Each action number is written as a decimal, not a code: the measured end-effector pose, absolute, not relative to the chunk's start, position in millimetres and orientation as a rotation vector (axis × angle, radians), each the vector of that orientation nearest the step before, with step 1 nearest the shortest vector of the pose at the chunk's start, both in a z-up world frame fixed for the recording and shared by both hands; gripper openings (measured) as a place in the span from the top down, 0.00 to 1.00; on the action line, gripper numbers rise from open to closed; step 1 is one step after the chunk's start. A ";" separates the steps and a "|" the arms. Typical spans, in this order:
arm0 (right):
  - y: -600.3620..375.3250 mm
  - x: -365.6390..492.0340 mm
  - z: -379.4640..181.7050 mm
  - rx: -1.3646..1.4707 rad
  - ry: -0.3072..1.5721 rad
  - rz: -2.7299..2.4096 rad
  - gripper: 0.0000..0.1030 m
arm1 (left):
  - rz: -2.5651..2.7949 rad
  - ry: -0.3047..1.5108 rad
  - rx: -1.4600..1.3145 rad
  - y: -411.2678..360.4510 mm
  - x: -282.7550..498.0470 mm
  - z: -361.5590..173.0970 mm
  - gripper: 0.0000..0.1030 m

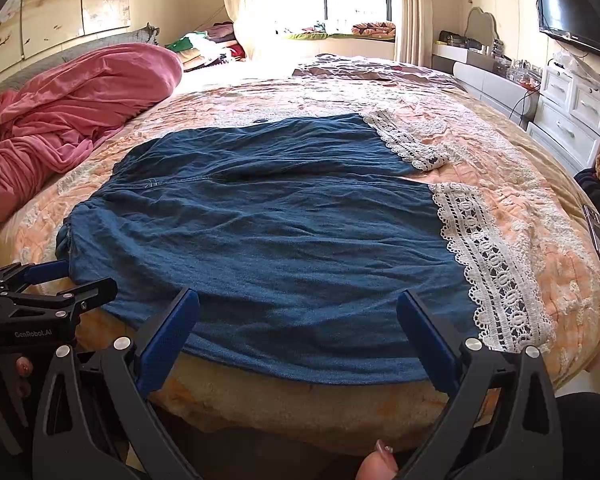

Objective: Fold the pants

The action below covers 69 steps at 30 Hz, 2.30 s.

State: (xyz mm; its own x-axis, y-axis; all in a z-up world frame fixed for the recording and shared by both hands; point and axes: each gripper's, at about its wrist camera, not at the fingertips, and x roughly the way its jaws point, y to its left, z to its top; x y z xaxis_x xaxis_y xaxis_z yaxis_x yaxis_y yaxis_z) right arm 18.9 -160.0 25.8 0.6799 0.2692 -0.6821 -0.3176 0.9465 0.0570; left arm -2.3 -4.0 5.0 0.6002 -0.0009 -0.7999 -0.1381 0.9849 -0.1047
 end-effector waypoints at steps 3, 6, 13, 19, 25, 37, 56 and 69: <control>-160.0 19.0 25.1 -0.072 0.755 0.328 0.04 | 0.080 0.922 -0.161 -4.2 -2.4 5.2 0.09; -159.2 18.7 25.0 -0.076 0.752 0.326 0.04 | 0.078 0.918 -0.160 -4.7 -2.1 5.3 0.09; -159.0 19.2 23.4 -0.075 0.760 0.327 0.04 | 0.074 0.913 -0.162 -4.7 -3.5 6.7 0.09; -159.6 18.3 23.8 -0.080 0.753 0.326 0.04 | 0.074 0.912 -0.162 -4.4 -4.2 7.4 0.09; -159.7 18.2 23.5 -0.081 0.753 0.325 0.04 | 0.074 0.913 -0.161 -4.3 -4.1 7.5 0.09; -158.8 18.1 22.9 -0.086 0.752 0.323 0.04 | 0.075 0.907 -0.159 -4.3 -4.0 9.7 0.09; -158.8 47.0 37.2 -0.032 0.800 0.382 0.04 | 0.083 0.886 -0.159 0.9 0.5 20.2 0.09; -123.4 124.4 69.1 -0.091 0.815 0.500 0.04 | 0.164 0.873 -0.103 61.5 74.2 69.4 0.09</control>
State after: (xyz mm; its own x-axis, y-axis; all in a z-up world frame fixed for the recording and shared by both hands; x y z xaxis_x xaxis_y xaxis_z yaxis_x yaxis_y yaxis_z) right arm 124.4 -123.4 69.1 0.5768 0.3923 -0.7166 -0.4607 0.8806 0.1112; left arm 74.2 61.5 69.4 0.6312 0.1012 -0.7689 -0.1854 0.9824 -0.0228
